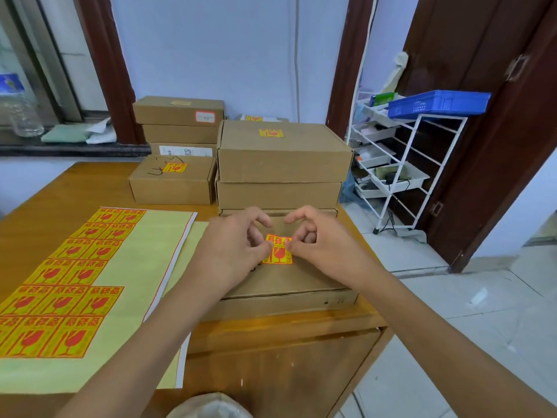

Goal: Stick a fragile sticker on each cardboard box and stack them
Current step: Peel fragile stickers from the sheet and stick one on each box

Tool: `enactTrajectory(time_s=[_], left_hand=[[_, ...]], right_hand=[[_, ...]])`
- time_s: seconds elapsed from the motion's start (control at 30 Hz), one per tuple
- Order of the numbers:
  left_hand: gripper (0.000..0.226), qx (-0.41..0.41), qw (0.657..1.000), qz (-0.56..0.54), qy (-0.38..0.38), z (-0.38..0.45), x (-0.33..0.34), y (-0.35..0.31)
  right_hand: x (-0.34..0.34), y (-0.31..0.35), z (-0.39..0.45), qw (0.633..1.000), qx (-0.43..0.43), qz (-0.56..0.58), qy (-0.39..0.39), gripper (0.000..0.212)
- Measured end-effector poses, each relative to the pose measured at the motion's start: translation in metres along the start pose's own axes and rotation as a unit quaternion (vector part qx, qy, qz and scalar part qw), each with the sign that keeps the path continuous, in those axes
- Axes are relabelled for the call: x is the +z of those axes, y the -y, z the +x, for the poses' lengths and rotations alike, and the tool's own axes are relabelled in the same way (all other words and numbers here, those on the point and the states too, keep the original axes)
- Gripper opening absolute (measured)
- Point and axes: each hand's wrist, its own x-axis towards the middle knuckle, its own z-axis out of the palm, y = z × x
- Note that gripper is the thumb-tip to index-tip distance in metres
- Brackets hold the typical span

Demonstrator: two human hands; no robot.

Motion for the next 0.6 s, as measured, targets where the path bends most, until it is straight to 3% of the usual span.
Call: enactTrajectory(time_s=[0.33, 0.6], left_hand=[[0.032, -0.007, 1.0, 0.001, -0.014, -0.0025, -0.0033, -0.0025], [0.032, -0.011, 1.0, 0.01, -0.018, -0.0022, -0.0024, -0.0018]], right_hand=[[0.0007, 0.0004, -0.0018, 0.999, -0.013, -0.021, -0.02, 0.043], [0.0056, 0.0041, -0.0025, 0.992, -0.031, -0.117, -0.028, 0.042]])
